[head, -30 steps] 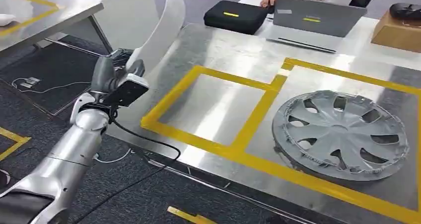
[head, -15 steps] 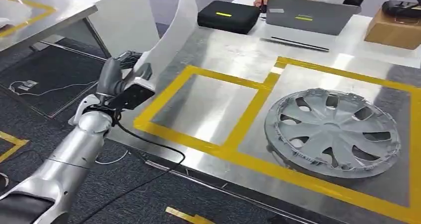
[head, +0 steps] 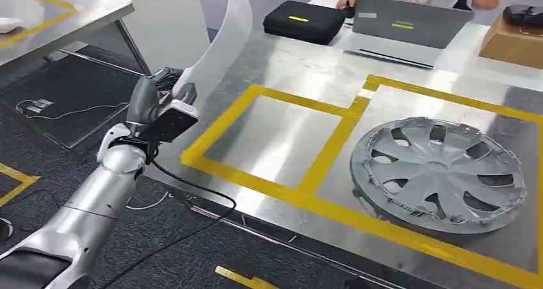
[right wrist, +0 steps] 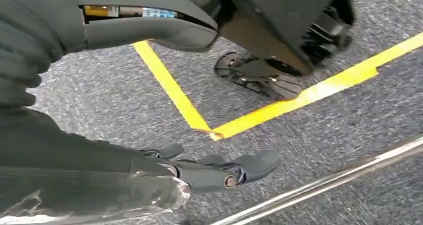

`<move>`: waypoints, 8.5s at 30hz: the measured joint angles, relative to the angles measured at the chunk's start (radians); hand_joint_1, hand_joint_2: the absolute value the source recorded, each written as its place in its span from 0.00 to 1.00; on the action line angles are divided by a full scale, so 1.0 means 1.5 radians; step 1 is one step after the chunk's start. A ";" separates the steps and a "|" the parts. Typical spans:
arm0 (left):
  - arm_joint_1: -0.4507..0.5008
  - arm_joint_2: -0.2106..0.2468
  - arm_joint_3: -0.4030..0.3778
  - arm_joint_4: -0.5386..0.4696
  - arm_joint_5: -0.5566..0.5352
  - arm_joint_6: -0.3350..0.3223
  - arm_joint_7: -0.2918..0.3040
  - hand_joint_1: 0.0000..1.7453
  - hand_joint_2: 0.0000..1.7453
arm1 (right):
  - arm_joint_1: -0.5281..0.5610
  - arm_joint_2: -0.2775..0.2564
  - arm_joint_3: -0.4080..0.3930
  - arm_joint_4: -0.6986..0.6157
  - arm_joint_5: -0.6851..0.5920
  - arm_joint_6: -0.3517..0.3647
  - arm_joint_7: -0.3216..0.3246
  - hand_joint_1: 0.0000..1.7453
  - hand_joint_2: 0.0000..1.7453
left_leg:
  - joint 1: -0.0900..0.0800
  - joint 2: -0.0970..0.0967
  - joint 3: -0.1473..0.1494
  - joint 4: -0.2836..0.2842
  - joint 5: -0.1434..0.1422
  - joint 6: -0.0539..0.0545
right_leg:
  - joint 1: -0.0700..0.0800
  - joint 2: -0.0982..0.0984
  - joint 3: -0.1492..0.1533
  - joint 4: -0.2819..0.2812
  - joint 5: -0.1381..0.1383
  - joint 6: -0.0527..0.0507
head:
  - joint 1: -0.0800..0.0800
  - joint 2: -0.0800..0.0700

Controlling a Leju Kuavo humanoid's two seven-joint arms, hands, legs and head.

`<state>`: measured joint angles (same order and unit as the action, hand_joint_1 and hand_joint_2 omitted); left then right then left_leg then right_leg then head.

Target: Take the parts from the cabinet and place them on the table.

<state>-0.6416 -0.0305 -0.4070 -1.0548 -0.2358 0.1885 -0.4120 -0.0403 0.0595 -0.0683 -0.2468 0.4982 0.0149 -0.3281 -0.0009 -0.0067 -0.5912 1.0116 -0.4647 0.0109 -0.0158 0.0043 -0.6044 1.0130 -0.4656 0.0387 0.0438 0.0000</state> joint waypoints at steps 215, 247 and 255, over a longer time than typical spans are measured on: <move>0.119 0.032 0.162 0.043 0.226 0.012 0.000 1.00 1.00 | 0.033 -0.004 0.049 0.006 -0.119 -0.047 -0.027 0.00 0.00 | 0.002 0.003 -0.003 0.002 0.003 0.000 | 0.009 0.002 0.011 -0.004 -0.006 -0.008 | 0.003 0.000; 0.093 0.043 0.155 0.112 0.193 -0.021 0.023 0.12 1.00 | 0.038 -0.008 0.060 0.008 -0.130 -0.047 -0.030 0.00 0.00 | 0.002 0.003 -0.007 0.000 0.010 -0.005 | 0.011 0.003 0.009 -0.003 -0.005 -0.012 | 0.004 0.000; 0.098 0.048 0.154 0.140 0.199 -0.017 0.020 0.00 0.00 | 0.041 -0.010 0.061 0.012 -0.134 -0.046 -0.030 0.00 0.00 | 0.005 0.003 -0.094 0.196 -0.080 -0.020 | 0.008 0.002 0.012 -0.011 0.002 -0.030 | 0.001 0.000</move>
<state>-0.4942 0.0412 -0.1755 -0.8442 0.0633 0.1636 -0.3822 0.0215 0.0446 0.0233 -0.2285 0.2972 -0.0542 -0.3735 0.0070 -0.0022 -0.7316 1.3059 -0.5852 -0.0197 -0.0036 0.0080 -0.5868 0.9964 -0.4623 -0.0065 0.0458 0.0000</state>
